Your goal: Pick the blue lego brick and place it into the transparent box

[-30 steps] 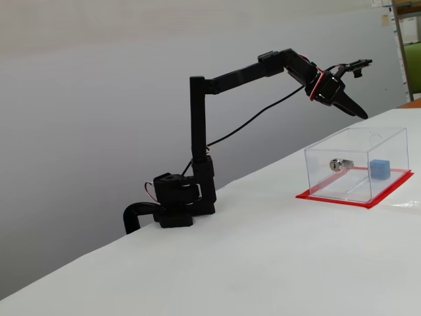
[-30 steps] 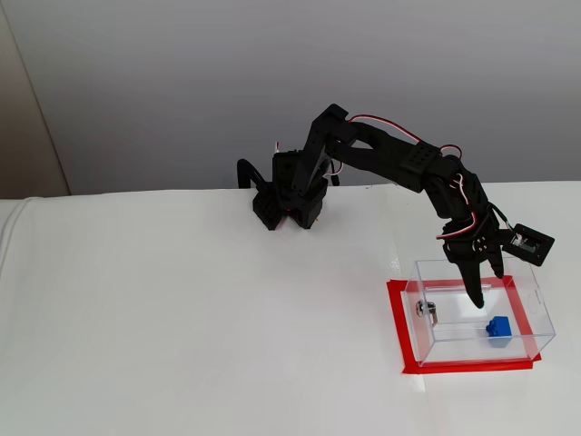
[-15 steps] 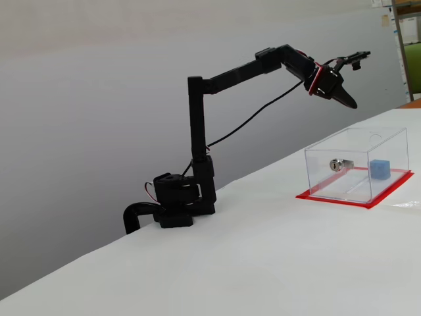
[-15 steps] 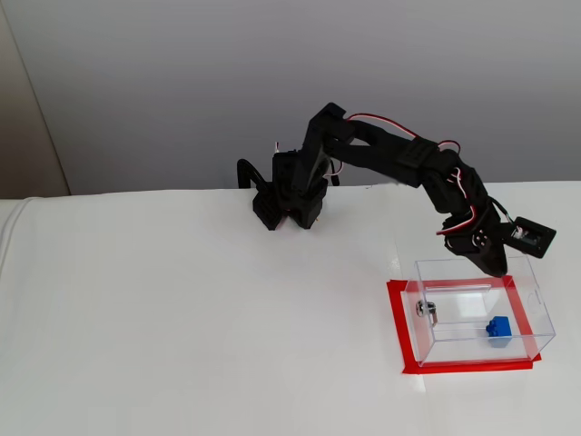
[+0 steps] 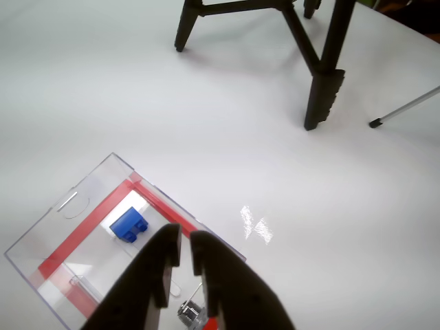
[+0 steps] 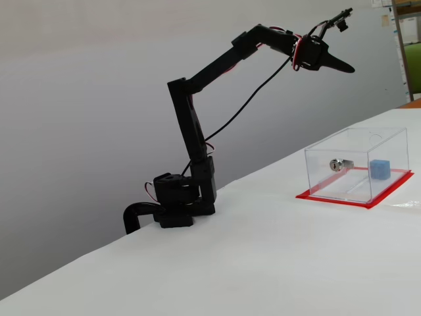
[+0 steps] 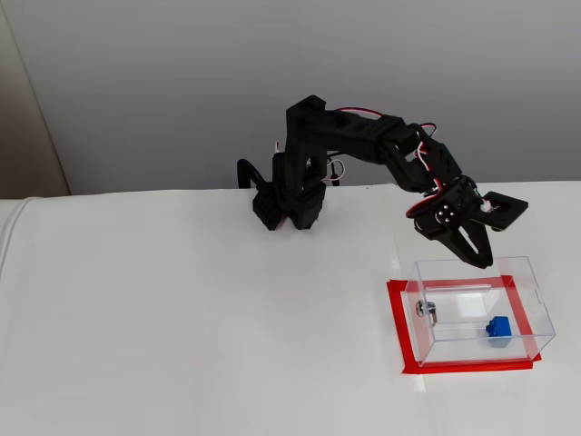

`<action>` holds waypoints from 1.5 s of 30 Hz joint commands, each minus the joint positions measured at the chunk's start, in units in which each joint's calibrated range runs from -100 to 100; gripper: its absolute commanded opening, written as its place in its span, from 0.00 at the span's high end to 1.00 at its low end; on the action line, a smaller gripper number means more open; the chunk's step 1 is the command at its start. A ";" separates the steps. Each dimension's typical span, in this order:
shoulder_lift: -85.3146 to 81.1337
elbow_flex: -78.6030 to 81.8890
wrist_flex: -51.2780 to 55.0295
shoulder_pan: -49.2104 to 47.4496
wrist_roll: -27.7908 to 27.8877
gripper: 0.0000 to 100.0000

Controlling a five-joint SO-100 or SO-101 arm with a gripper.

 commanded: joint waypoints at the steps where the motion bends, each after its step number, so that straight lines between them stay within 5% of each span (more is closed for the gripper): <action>1: -5.71 0.20 -0.87 6.67 -0.29 0.98; 26: -51.70 53.55 -7.57 43.42 -0.40 0.98; 45: -86.32 101.47 -12.45 47.78 -0.40 0.98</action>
